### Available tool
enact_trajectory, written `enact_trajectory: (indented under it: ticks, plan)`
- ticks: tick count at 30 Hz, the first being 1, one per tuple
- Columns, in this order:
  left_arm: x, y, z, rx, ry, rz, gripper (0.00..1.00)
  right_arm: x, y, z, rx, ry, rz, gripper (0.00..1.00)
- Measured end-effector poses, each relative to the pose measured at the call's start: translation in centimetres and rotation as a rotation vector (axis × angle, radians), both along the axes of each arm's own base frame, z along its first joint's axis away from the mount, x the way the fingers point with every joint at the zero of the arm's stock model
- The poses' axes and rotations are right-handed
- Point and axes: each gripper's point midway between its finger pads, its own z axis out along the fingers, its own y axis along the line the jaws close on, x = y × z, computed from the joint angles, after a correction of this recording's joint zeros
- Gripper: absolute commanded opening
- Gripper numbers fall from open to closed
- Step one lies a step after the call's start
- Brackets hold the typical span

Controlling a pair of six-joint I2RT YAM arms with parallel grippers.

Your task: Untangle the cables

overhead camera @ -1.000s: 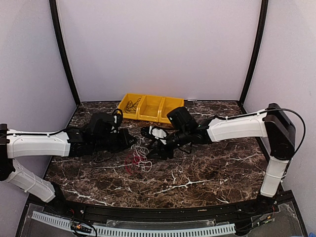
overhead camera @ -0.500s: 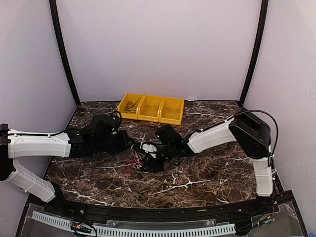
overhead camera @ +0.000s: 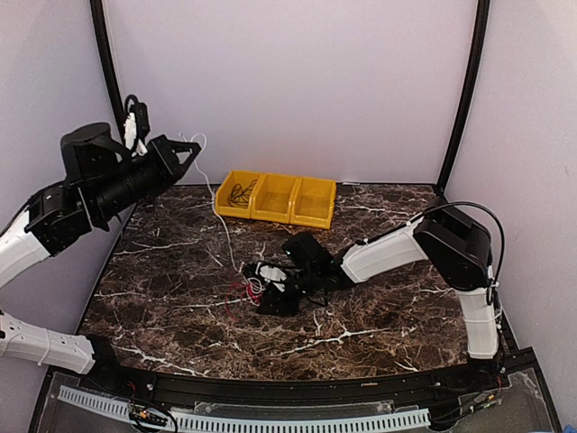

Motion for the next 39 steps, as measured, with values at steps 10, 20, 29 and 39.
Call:
enact_trajectory:
  ticks: [10,20,29,39]
  plan:
    - [-2.2,5.3,9.3,-0.003,-0.212,0.110,0.00,0.0,-0.6,-0.1,-0.008,-0.014,-0.003,0.27]
    - [-0.7,4.4,4.7,0.146,-0.147,0.128,0.00,1.3,-5.5,0.5,-0.078,-0.013,-0.025,0.23]
    - [0.8,1.9,0.1,0.270,-0.057,0.077,0.00,-1.7,-11.1,7.7,-0.068,-0.140,0.053,0.59]
    - [2.1,-0.3,-5.0,0.386,0.038,0.027,0.00,-2.8,-16.6,13.5,-0.018,-0.231,0.014,0.64]
